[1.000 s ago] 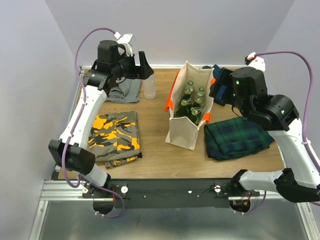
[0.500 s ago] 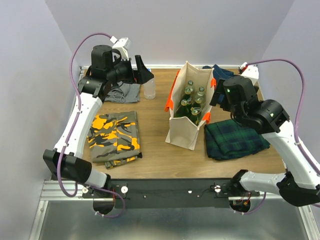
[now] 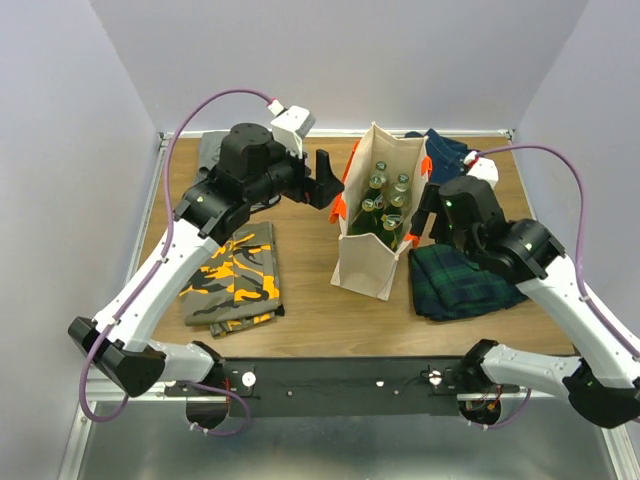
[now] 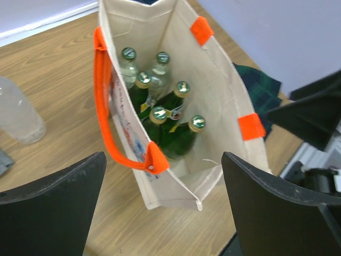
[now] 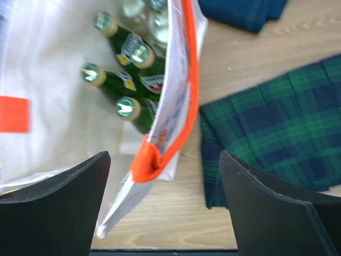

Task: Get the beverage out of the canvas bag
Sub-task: Take out the drink from the canvas bag.

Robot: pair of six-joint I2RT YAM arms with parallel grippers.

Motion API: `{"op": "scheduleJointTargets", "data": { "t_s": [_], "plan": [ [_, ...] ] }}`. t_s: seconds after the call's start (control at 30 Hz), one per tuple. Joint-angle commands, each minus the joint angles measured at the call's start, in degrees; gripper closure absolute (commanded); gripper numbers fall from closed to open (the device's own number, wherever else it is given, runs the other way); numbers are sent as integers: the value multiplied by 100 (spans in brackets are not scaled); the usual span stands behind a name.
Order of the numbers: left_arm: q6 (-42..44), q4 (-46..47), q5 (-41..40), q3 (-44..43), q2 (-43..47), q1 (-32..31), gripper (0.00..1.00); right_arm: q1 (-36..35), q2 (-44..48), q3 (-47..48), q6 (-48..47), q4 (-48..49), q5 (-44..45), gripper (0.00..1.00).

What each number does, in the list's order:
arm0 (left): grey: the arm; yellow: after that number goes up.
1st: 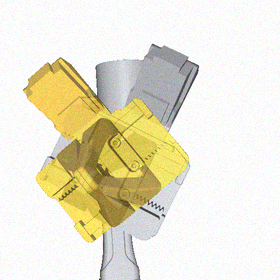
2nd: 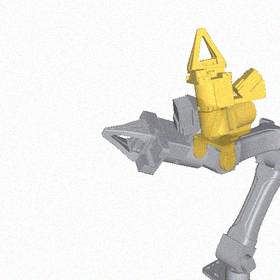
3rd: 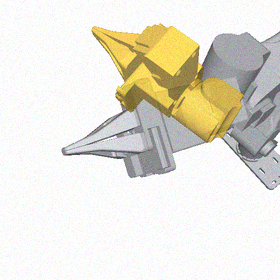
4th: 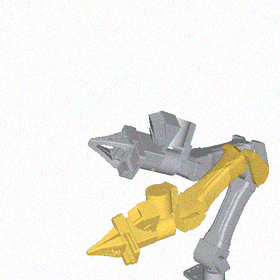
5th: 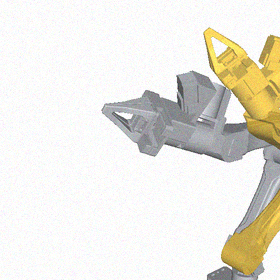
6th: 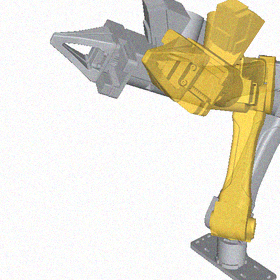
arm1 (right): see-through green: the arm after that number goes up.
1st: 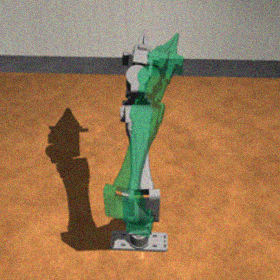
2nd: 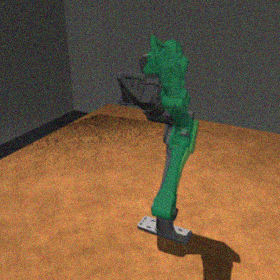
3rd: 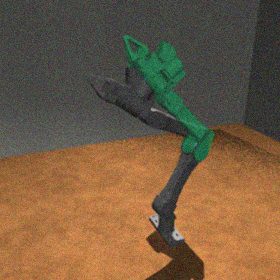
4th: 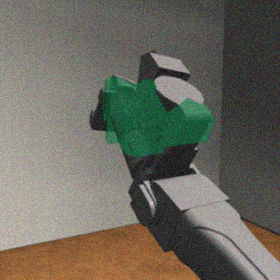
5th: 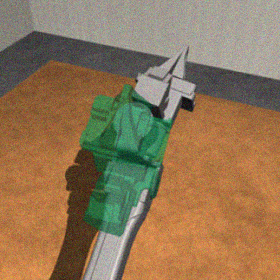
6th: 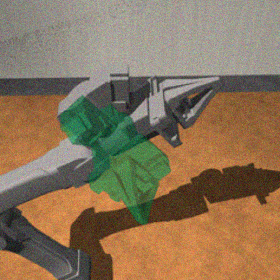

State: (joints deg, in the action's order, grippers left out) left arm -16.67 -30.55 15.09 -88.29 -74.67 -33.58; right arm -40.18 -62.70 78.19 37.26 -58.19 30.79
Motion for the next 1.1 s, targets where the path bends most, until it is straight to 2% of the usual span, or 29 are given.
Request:
{"op": "scheduleJointTargets", "data": {
  "t_s": [0.0, 0.1, 0.17, 0.43, 0.6, 0.83, 1.07],
  "plan": [
    [155, 5, -1148, 49, 93, -333, 1, -33, 284, -172, 2, 633, -283, 9],
    [225, 66, -1421, -39, 93, -500, 1, -33, 162, -269, -218, 862, -634, 7],
    [330, 40, -1604, -188, 50, -588, 1, -33, 13, -305, -262, 993, -775, 0],
    [550, -276, -1746, -785, -381, -649, 1, -33, -550, 3, -342, 828, -152, 0],
    [594, -268, -1738, -839, -487, -658, 1, -33, -612, -32, -298, 722, -169, 0],
    [621, -241, -1659, -856, -539, -658, 1, -33, -384, -348, -403, 678, -775, 0],
    [586, -276, -1316, -953, -653, -728, 1, -25, -296, -629, -535, 467, -1022, 0]
  ]
}}
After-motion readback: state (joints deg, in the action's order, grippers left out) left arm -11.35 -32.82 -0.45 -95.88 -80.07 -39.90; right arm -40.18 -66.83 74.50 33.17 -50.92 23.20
